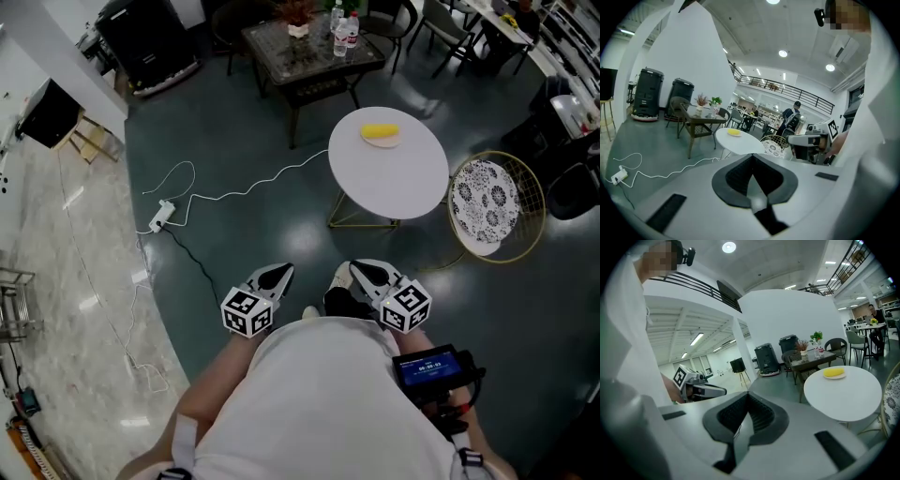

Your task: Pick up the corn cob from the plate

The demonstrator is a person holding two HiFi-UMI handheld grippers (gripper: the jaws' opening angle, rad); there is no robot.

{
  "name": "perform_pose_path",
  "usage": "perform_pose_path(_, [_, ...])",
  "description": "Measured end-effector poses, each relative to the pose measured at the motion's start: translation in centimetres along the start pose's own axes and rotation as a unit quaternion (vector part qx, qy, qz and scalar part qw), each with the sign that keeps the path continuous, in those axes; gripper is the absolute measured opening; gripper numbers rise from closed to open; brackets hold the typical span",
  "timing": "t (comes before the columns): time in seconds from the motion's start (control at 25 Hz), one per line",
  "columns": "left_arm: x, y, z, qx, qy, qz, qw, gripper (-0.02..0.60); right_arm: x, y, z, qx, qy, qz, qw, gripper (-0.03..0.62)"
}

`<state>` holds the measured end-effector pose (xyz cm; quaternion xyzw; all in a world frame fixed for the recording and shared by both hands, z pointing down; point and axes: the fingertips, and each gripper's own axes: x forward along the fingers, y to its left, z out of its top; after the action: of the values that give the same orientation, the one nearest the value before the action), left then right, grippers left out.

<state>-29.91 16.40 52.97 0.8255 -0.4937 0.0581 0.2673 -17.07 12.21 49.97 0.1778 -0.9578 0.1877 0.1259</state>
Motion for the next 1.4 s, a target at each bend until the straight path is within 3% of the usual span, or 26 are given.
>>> perform_pose_path(0.68, [12.5, 3.0, 8.9, 0.029, 0.018, -0.011, 0.9994, 0.006, 3.0, -12.2, 5.1, 0.013, -0.018, 0.006, 1.0, 0.008])
perform_pose_path(0.96, [17.1, 2.9, 11.4, 0.032, 0.032, -0.008, 0.9989, 0.006, 2.0, -17.9, 7.7, 0.07, -0.058, -0.002, 0.996, 0.008])
perform_pose_path(1.2, [20.7, 2.2, 12.8, 0.044, 0.048, -0.011, 0.9978, 0.006, 1.2, -21.6, 8.4, 0.09, -0.078, -0.004, 0.993, 0.008])
perform_pose_path(1.4, [22.8, 1.6, 13.2, 0.051, 0.077, -0.035, 0.9951, 0.006, 0.0, -23.6, 8.6, 0.128, -0.099, -0.024, 0.987, 0.008])
